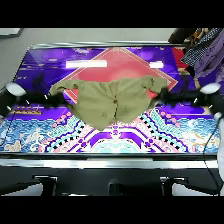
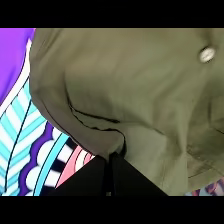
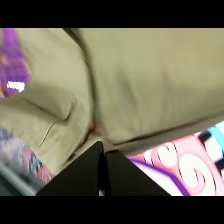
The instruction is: Fold the clothes and pants, and hang the long-sleeved shirts on hangers.
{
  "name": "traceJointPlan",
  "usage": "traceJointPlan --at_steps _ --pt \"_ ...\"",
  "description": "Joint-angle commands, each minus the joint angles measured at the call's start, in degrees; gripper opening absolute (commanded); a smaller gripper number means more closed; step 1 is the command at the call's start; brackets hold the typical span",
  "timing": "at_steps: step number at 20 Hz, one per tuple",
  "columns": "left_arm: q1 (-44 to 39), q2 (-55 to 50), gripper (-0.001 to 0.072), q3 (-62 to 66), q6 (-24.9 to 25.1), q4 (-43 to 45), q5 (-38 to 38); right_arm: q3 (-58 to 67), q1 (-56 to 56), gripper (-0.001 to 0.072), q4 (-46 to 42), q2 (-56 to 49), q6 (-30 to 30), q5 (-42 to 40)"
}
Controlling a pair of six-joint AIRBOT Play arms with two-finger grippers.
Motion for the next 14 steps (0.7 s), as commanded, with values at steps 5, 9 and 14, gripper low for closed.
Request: traceJointPlan --at_steps 5,9,14 --pt "0.0 2.9 0.0016 45.4 0.1 -0.2 -0.6 39.9 0.4 0.0029 -2.8 12.5 2.7 -9.0" --pt "0.0 14.6 0.0016 43.0 -2.3 2.2 0.4 41.6 0.4 0.0029 -10.2 25.0 4.2 -13.5" --pt "0.0 26.8 0.0017 39.1 -6.2 9.7 0.2 41.6 0.4 0.0029 -24.3 35.9 13.3 -12.2"
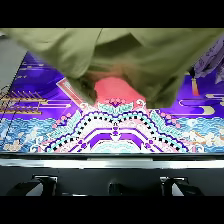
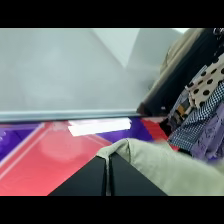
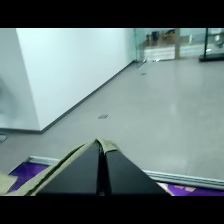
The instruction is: Fold the clothes and pants, and hang the long-sleeved shirts on hangers.
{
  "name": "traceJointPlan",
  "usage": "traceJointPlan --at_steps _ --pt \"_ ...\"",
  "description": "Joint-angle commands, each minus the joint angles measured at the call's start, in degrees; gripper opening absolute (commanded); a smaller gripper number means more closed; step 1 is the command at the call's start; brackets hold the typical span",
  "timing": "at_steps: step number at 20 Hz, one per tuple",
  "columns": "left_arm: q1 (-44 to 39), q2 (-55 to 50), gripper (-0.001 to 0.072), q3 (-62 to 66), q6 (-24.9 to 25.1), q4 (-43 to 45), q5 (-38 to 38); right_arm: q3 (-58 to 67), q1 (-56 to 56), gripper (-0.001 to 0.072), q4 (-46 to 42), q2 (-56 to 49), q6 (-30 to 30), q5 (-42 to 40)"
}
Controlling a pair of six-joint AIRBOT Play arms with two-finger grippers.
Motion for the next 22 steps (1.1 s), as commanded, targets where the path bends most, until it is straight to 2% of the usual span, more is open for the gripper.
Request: traceJointPlan --at_steps 1,6,10,17,22 --pt "0.0 7.3 0.0017 -0.8 -2.2 4.8 0.3 0.7 0.0 0.0029 -10.8 6.6 6.6 -0.6" --pt "0.0 6.4 0.0016 -0.9 -4.2 4.8 -0.6 0.7 0.0 0.003 -11.7 3.2 11.2 -0.7" --pt "0.0 -1.3 0.0017 -5.6 -4.0 4.8 -1.4 0.6 0.1 0.003 -5.7 -9.0 16.9 2.5" --pt "-2.9 -29.3 0.0017 -9.7 -2.8 4.8 3.3 0.4 1.0 0.003 6.9 -41.1 17.0 8.0" --pt "-5.8 -46.8 0.0016 -9.7 -3.1 4.6 13.2 0.4 7.7 0.003 6.4 -59.3 17.0 -3.7"
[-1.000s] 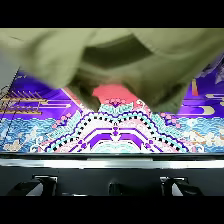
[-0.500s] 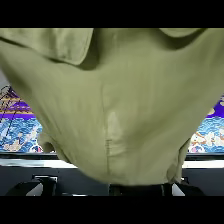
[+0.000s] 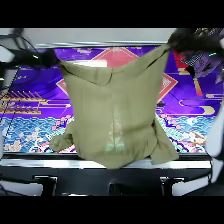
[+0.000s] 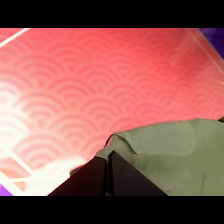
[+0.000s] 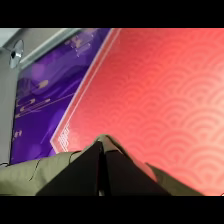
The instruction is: Fold the clothes and pants, and hang the long-sleeved shirts on hangers.
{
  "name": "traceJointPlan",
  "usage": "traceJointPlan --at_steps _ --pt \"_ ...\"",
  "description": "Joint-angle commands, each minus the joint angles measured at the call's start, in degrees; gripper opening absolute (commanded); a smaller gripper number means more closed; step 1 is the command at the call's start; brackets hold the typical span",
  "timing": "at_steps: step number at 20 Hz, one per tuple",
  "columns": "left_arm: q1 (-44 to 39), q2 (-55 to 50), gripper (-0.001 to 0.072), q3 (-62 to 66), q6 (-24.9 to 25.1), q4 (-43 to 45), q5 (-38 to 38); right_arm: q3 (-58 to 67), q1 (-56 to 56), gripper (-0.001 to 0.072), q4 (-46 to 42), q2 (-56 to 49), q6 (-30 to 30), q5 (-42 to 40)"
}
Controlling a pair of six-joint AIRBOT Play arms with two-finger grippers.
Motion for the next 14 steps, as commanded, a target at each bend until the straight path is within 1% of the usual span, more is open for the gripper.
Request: traceJointPlan --at_steps 1,3,5,6,7,8,9,10,11,12,14 --pt "-1.9 -11.4 0.0017 -0.2 0.0 -0.5 5.6 0.1 3.6 0.003 1.1 -11.9 -0.3 -7.7" --pt "-2.4 -14.3 0.0017 -0.2 -0.1 -0.6 5.0 0.1 4.4 0.003 1.0 -14.6 -1.9 -9.6" --pt "-2.9 -15.5 0.0018 -0.2 0.0 -1.9 4.0 0.1 4.7 0.0031 -0.1 -15.2 -3.1 -8.6" --pt "-2.9 -15.5 0.002 -0.2 -0.1 -3.2 3.2 0.1 4.7 0.0056 -0.5 -15.1 -3.3 -7.1" --pt "-2.9 -15.3 0.0043 -0.1 -0.1 -4.6 2.5 0.1 4.6 0.0094 -0.7 -14.8 -3.7 -4.9" --pt "-2.6 -14.9 0.0211 0.0 -1.1 -6.3 1.6 0.1 4.2 0.0158 -1.0 -14.3 -3.7 -2.5" --pt "-2.1 -14.0 0.0442 0.0 -2.8 -7.9 0.3 0.1 3.7 0.0229 -1.4 -13.4 -3.7 0.2" --pt "-1.3 -12.8 0.0587 0.0 -4.5 -8.7 -1.3 0.1 3.0 0.0378 -2.0 -11.9 -4.5 3.5" --pt "-0.3 -11.1 0.0624 0.0 -5.7 -8.7 -3.4 0.1 1.9 0.048 -2.8 -9.9 -5.9 7.1" --pt "0.9 -9.0 0.0624 0.0 -5.7 -8.7 -6.0 0.1 0.5 0.0486 -4.2 -7.6 -7.1 10.5" --pt "3.8 -4.1 0.0625 0.0 -5.7 -8.0 -10.9 0.1 -3.0 0.0527 -7.7 -2.3 -10.0 17.4"
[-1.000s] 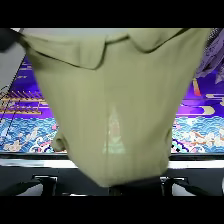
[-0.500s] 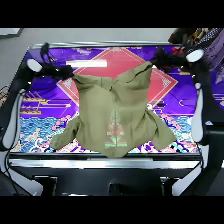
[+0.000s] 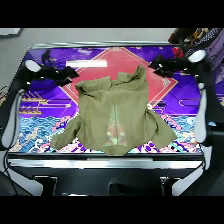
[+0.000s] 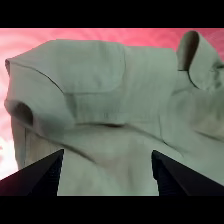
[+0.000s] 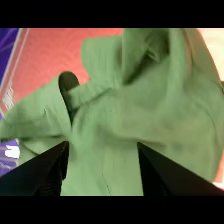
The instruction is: Fold the clothes and pants, and hang the long-sleeved shirts on hangers.
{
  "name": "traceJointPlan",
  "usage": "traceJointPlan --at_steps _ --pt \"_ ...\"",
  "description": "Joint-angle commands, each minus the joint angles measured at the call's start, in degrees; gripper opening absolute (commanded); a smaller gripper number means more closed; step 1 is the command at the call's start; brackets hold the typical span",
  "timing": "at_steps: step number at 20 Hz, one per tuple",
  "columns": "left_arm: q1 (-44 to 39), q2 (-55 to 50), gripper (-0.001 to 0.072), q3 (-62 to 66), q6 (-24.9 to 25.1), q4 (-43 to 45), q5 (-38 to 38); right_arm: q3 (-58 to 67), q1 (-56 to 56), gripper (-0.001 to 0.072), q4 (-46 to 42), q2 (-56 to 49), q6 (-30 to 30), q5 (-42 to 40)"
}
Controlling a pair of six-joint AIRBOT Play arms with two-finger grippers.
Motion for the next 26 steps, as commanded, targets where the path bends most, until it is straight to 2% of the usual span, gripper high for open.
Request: traceJointPlan --at_steps 1,3,6,8,12,13,14,18,22,25,26 --pt "4.4 7.6 0.0626 -0.1 -1.5 0.4 -9.5 0.0 -5.3 0.0534 -6.3 8.0 -5.4 14.0" --pt "6.4 13.6 0.0682 -1.6 -1.5 5.1 -13.8 -1.8 -8.8 0.0534 -11.5 12.9 -7.6 21.2" --pt "8.3 25.8 0.0682 -15.7 -1.4 10.2 -13.6 -17.1 -13.9 0.0545 -10.2 22.8 -6.0 21.5" --pt "8.3 35.4 0.0681 -31.8 -1.5 9.3 -8.9 -31.4 -13.7 0.0553 -9.7 30.5 -5.5 19.1" --pt "6.5 51.6 0.0681 -59.5 -1.5 -0.7 -0.6 -59.1 -8.2 0.0556 -8.4 44.2 -4.6 10.6" --pt "5.7 54.1 0.0681 -63.7 -2.1 -1.5 0.2 -64.8 -6.3 0.0578 -8.4 46.4 -3.8 8.1" --pt "4.9 56.3 0.0681 -67.1 -4.1 -1.5 0.4 -70.2 -4.3 0.0637 -8.4 48.2 -3.0 5.9" --pt "1.0 59.1 0.0681 -73.4 -6.0 -1.5 0.3 -83.7 0.9 0.064 -6.4 49.5 -0.2 -2.9" --pt "-1.8 58.6 0.0681 -74.3 -6.0 -1.5 0.8 -88.7 1.9 0.0609 -2.5 48.4 3.3 -11.4" --pt "-2.7 58.6 0.0681 -74.4 -6.0 -1.5 1.9 -88.8 1.9 0.0604 3.9 45.2 2.1 -15.4" --pt "-3.1 58.6 0.0681 -74.5 -6.0 -1.5 2.3 -88.8 1.9 0.058 6.3 43.9 0.9 -16.5"
